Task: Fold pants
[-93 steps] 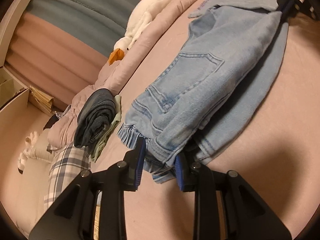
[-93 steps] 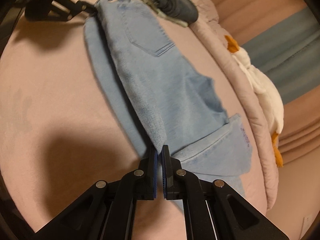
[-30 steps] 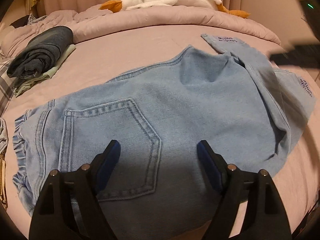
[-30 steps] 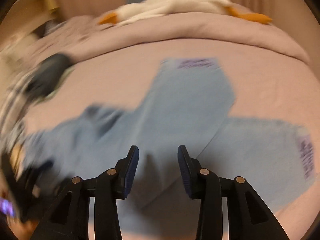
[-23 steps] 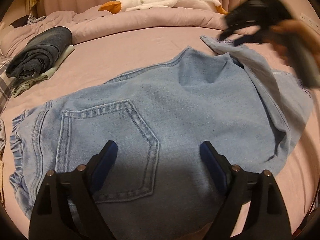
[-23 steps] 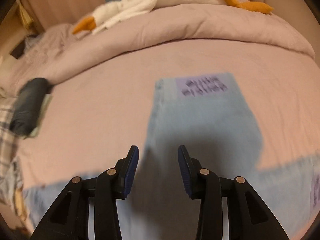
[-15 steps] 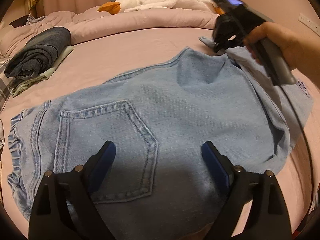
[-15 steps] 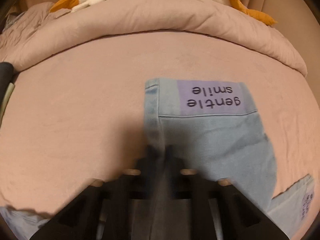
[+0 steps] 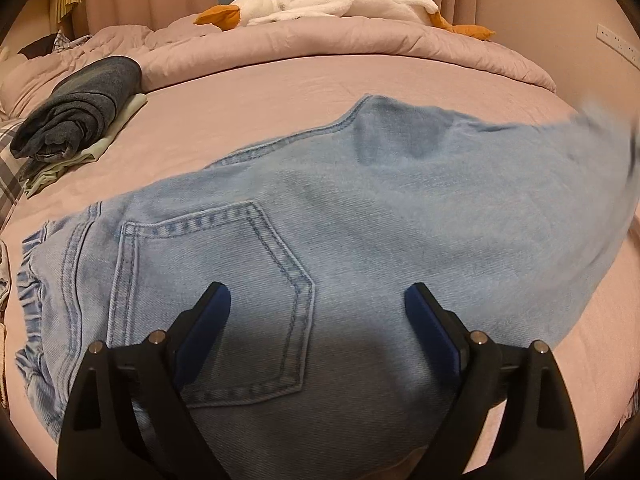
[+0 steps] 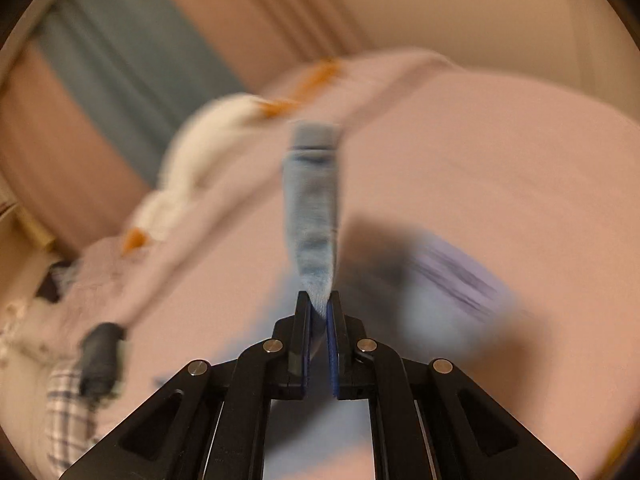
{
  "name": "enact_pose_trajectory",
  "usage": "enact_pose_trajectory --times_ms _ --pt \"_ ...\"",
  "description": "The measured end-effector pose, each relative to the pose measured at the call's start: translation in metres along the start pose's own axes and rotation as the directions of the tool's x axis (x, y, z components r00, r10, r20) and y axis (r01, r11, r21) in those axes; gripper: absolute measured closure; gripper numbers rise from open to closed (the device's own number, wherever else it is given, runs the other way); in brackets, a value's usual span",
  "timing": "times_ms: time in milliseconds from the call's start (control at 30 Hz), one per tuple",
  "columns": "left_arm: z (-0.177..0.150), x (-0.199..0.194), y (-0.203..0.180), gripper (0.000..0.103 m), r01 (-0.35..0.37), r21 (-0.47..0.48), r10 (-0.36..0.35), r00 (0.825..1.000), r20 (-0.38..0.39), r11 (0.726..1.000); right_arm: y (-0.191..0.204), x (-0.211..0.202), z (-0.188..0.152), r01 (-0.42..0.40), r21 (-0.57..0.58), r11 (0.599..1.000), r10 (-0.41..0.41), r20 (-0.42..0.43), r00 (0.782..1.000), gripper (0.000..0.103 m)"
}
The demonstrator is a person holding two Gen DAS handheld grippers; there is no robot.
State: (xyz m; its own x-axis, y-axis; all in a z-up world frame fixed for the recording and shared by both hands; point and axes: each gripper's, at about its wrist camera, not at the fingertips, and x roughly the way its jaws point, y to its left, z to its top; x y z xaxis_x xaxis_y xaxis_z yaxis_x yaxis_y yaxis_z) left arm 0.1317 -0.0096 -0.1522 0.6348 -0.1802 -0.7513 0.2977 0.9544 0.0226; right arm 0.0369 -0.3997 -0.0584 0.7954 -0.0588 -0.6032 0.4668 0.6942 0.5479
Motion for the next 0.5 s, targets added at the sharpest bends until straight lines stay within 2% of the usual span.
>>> enact_pose_trajectory --times_ms 100,133,167,200,267,367,400,433,500 --pt "0.000 0.000 0.000 0.012 -0.004 0.003 0.004 1.000 -0.003 1.000 -0.049 0.029 -0.035 0.046 0.078 0.996 -0.036 -0.124 0.992 0.095" --pt "0.000 0.000 0.000 0.012 -0.005 0.003 0.005 1.000 -0.005 1.000 -0.062 0.037 -0.039 0.028 0.119 0.992 -0.011 -0.140 0.990 0.095" --pt "0.000 0.000 0.000 0.012 -0.007 0.004 0.007 1.000 -0.005 1.000 -0.071 0.038 -0.041 -0.028 0.180 0.983 0.049 -0.110 0.993 0.094" --pt "0.000 0.000 0.000 0.012 -0.008 0.005 0.008 1.000 -0.005 1.000 -0.077 0.036 -0.039 -0.075 0.242 0.967 0.097 -0.079 0.992 0.089" --pt "0.000 0.001 0.000 0.012 -0.008 0.004 0.008 1.000 -0.004 1.000 -0.082 0.035 -0.037 -0.119 0.312 0.943 0.140 -0.045 0.989 0.086" --pt "0.000 0.000 0.001 0.011 -0.009 0.004 0.009 1.000 -0.002 1.000 -0.073 0.037 -0.027 -0.083 0.300 0.950 0.104 -0.055 0.993 0.086" --pt "0.000 0.000 0.001 0.011 -0.010 0.005 0.010 1.000 -0.002 1.000 -0.066 0.037 -0.021 -0.060 0.275 0.960 0.080 -0.064 0.995 0.086" --pt "-0.001 0.000 0.001 0.011 -0.010 0.005 0.010 1.000 -0.002 1.000 -0.059 0.038 -0.012 -0.046 0.243 0.969 0.064 -0.068 0.996 0.091" --pt "-0.001 0.000 0.001 0.011 -0.009 0.005 0.009 1.000 -0.002 1.000 -0.049 0.030 -0.007 -0.056 0.182 0.982 0.065 -0.042 0.997 0.093"
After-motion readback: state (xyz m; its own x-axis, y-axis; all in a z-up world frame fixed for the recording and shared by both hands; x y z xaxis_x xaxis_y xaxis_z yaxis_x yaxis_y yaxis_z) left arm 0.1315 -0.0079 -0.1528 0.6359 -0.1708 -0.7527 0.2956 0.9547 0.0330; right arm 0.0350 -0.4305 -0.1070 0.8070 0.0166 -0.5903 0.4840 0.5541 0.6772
